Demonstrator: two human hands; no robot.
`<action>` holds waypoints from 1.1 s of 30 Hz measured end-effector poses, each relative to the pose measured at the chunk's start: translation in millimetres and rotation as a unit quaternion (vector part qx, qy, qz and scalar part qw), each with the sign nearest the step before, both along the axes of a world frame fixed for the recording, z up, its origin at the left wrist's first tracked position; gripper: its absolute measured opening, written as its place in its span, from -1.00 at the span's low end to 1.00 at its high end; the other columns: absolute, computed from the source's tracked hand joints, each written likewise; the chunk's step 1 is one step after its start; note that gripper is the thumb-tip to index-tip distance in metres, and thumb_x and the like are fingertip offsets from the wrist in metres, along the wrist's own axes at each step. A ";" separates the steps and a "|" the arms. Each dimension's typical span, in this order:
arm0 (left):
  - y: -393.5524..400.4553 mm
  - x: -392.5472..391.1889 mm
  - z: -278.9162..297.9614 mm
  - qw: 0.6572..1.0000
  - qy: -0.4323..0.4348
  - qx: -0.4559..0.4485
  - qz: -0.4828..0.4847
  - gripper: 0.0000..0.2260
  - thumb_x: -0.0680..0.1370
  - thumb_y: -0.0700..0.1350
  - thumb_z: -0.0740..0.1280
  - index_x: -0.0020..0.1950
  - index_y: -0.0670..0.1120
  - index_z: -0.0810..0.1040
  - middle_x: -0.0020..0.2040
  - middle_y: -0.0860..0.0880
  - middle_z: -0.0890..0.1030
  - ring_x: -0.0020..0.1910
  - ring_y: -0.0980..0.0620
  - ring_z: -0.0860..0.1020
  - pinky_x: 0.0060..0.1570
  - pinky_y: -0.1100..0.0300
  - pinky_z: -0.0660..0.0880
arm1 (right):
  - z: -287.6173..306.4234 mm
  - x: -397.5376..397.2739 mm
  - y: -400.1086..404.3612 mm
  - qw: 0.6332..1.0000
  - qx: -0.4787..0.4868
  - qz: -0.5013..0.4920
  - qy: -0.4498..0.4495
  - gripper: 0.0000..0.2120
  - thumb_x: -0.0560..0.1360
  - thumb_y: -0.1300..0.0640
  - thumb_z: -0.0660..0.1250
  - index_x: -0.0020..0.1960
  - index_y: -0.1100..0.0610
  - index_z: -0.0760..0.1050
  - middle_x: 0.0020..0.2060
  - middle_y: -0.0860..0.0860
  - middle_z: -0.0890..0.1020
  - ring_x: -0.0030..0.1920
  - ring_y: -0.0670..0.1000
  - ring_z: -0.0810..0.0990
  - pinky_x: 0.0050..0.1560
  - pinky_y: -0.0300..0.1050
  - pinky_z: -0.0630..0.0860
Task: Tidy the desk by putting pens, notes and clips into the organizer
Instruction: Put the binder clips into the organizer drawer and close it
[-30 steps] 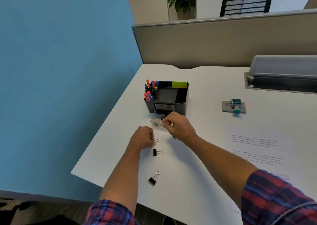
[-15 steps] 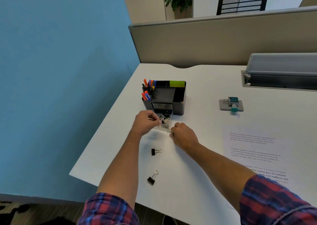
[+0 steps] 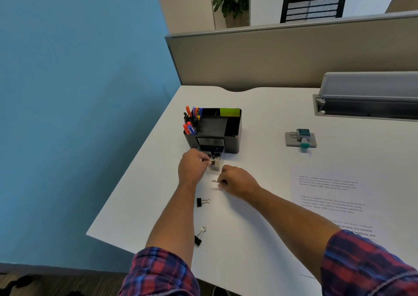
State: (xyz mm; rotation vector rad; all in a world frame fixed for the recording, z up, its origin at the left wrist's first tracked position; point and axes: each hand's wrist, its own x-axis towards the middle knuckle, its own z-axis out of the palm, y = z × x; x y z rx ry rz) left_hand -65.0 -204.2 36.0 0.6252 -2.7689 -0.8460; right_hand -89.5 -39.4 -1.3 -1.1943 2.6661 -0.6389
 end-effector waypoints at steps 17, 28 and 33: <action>-11.9 12.0 4.6 1.000 0.012 -0.005 -0.009 -0.88 0.57 -0.21 0.40 0.05 -0.11 0.72 -0.06 -0.03 0.70 -0.14 0.07 0.59 -0.06 0.21 0.50 | 39.5 -25.3 -31.9 0.982 -0.116 -0.143 -0.036 -0.81 0.61 0.19 0.28 0.10 0.13 0.66 -0.01 0.09 0.59 -0.10 0.06 0.57 0.00 -0.07 0.58; -20.0 28.5 23.0 0.918 -0.372 -0.059 -0.126 -0.56 0.40 0.26 0.51 -0.26 -0.15 0.67 -0.38 0.01 0.67 -0.43 0.06 0.62 -0.19 0.16 0.60 | 41.4 -21.1 -35.2 0.994 -0.073 -0.069 -0.051 -0.68 0.60 0.20 0.30 0.35 0.13 0.55 0.21 0.08 0.58 0.12 0.09 0.57 0.08 -0.17 0.50; 2.3 52.3 30.4 0.790 -0.597 -0.007 -0.139 -0.47 0.26 0.21 0.63 -0.11 -0.24 0.68 -0.22 -0.13 0.73 -0.25 -0.08 0.68 0.08 0.06 0.63 | 33.3 -5.2 -23.5 0.994 -0.034 0.105 0.019 -0.80 0.59 0.07 0.35 0.15 0.12 0.62 0.13 0.05 0.60 0.06 0.06 0.59 -0.09 -0.21 0.42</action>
